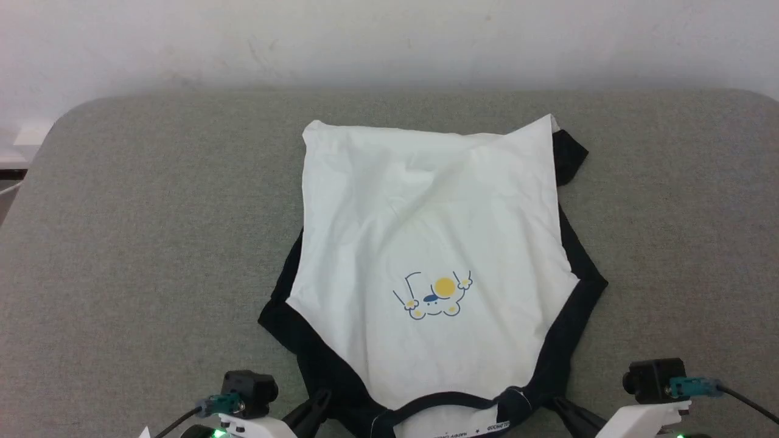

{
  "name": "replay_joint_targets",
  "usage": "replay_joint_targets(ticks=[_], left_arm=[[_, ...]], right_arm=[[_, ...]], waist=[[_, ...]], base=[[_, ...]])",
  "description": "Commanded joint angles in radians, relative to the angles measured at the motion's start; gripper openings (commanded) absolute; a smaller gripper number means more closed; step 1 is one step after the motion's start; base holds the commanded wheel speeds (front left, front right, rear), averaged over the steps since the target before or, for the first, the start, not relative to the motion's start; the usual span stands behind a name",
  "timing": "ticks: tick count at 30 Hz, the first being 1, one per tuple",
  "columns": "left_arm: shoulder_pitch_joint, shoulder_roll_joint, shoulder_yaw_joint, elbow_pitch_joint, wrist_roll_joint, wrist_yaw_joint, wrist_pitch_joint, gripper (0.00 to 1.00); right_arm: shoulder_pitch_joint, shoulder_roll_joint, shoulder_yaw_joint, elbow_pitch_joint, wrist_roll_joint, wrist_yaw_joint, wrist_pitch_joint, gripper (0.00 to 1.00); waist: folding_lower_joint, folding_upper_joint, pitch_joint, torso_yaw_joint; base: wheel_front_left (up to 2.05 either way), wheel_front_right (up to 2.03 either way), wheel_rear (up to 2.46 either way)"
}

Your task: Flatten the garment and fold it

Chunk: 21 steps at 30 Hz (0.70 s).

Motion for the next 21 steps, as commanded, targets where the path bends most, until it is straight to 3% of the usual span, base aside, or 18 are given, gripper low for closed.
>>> replay_joint_targets(ticks=[1,10,18,19,20,21], left_arm=[[-0.020,-0.009,-0.003,0.031,-0.004,-0.011,0.011,0.00],[-0.078,-0.041,-0.019,0.142,-0.015,-0.041,0.059,0.00],[-0.097,-0.071,-0.013,0.188,-0.057,-0.055,0.092,0.00],[-0.096,-0.076,-0.008,0.194,-0.063,-0.054,0.090,0.00],[-0.095,-0.081,-0.005,0.202,-0.070,-0.052,0.090,0.00],[-0.094,-0.087,-0.003,0.209,-0.074,-0.050,0.089,0.25]], right_arm=[[-0.032,-0.003,0.009,0.028,-0.010,-0.001,-0.014,0.00],[-0.117,-0.008,0.034,0.192,-0.028,-0.001,-0.060,0.00],[-0.159,-0.009,0.049,0.258,-0.008,-0.001,-0.060,0.00],[-0.164,-0.008,0.047,0.264,0.000,-0.001,-0.063,0.10],[-0.167,-0.007,0.046,0.270,0.005,-0.001,-0.067,0.27],[-0.170,-0.007,0.047,0.276,0.008,-0.001,-0.070,0.46]], waist=[[0.0000,0.0000,0.017,-0.007],[0.0000,0.0000,0.052,-0.007],[0.0000,0.0000,0.068,-0.015],[0.0000,0.0000,0.067,-0.017],[0.0000,0.0000,0.063,-0.019],[0.0000,0.0000,0.058,-0.020]], base=[[0.00,0.00,0.00],[0.00,0.00,0.00],[0.00,0.00,0.00],[0.00,0.00,0.00],[0.00,0.00,0.00],[0.00,0.00,0.00]])
